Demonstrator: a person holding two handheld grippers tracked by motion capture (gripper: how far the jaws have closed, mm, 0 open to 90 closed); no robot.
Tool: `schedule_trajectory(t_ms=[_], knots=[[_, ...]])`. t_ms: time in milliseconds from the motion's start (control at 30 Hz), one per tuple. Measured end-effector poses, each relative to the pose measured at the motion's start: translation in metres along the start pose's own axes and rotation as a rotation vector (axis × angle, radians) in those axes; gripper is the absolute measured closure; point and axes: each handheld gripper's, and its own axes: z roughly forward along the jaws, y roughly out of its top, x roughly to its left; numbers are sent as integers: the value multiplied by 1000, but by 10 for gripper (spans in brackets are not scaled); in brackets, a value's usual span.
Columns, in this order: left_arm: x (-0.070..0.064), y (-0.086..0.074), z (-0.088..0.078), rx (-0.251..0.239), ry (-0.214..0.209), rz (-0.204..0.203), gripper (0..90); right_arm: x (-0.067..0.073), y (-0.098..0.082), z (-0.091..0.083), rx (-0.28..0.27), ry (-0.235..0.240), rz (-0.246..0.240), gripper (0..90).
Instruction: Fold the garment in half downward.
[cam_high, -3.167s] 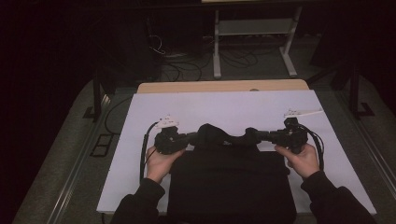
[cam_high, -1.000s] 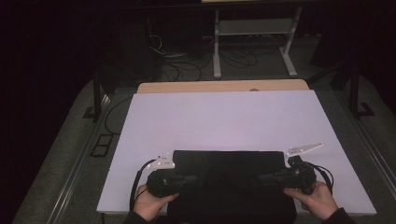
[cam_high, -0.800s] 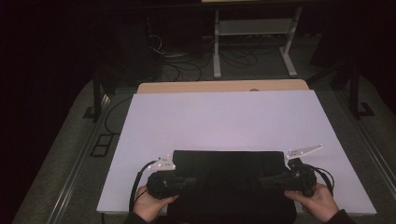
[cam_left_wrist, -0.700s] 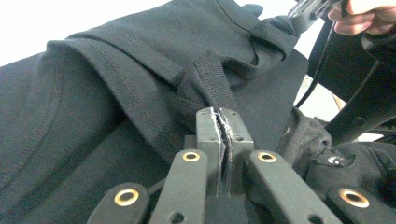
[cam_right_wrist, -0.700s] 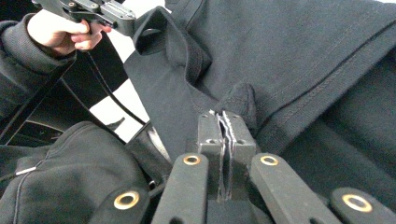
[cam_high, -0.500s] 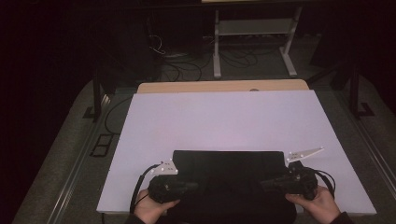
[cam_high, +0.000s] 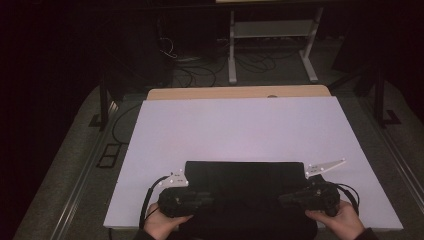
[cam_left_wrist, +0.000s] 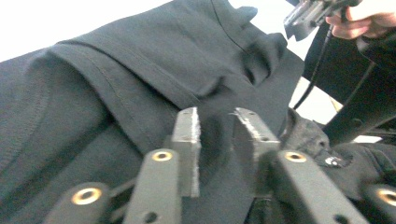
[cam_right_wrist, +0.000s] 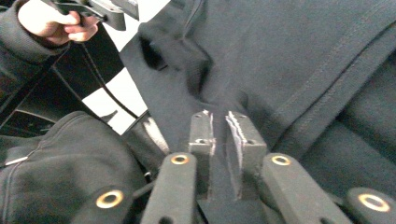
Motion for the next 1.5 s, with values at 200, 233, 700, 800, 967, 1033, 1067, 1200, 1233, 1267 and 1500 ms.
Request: schedule_trajectory(t_ms=[200,233,700,800,967,1033,1067,1200,1233,1267,1500], knots=[[-1,1,-5,-50,33,4,549,1,1,-3,-25,-27,-5,680],[-1,2,-6,-59,36,3,530,2,1,-3,-27,-31,-5,668],[6,7,-13,-126,103,-10,261,1,5,-9,-59,-79,-28,359],[8,8,-14,-124,78,-13,190,1,7,-12,-73,-97,-34,289],[10,11,-16,-137,63,-3,129,-1,11,-17,-96,-117,-49,181],[12,13,-17,-134,48,-7,116,-3,12,-18,-100,-131,-45,138],[13,15,-17,-130,38,-13,95,-3,13,-19,-104,-141,-47,133],[18,21,-14,-97,43,-21,10,-6,16,-25,-128,-145,-54,96],[18,23,-14,-95,44,-26,0,-6,17,-27,-134,-151,-50,67],[19,24,-14,-96,38,-27,0,-7,19,-29,-139,-161,-52,35],[23,37,-12,-80,42,1,0,-14,26,-43,-173,-183,-60,0]])
